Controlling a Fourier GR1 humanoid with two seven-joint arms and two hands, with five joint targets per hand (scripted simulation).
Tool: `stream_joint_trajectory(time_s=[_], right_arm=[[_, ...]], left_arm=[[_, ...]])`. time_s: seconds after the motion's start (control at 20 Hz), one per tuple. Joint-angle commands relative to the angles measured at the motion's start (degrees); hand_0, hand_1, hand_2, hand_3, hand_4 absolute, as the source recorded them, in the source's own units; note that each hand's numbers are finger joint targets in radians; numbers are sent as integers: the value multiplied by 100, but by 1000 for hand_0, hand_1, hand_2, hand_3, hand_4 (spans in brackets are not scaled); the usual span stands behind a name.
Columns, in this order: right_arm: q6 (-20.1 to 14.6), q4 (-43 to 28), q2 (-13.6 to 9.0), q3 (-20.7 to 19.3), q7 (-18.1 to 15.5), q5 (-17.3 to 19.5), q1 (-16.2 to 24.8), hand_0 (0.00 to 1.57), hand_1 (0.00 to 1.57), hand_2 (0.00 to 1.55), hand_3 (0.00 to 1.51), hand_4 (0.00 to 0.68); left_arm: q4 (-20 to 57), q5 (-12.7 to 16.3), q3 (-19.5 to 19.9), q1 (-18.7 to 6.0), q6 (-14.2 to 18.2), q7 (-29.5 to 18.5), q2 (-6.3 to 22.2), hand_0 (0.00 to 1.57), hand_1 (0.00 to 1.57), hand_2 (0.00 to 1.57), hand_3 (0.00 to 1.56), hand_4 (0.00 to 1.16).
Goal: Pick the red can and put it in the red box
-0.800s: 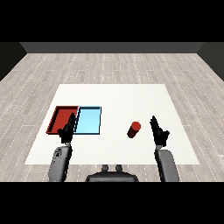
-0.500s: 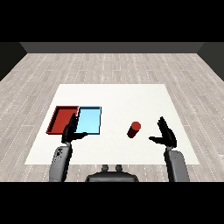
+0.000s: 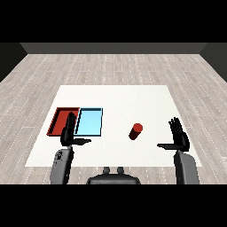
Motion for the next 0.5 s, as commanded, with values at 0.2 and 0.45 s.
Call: stream_joint_trajectory(time_s=[0.2,0.45], right_arm=[[296,645,44,-211,-790,205,-123,0,0,0,0,0],[323,726,90,-125,-316,103,-454,0,0,0,0,0]], left_arm=[[-185,155,48,-51,-113,-73,13,0,0,0,0,0],[278,255,176,-330,-184,-261,29,0,0,0,0,0]])
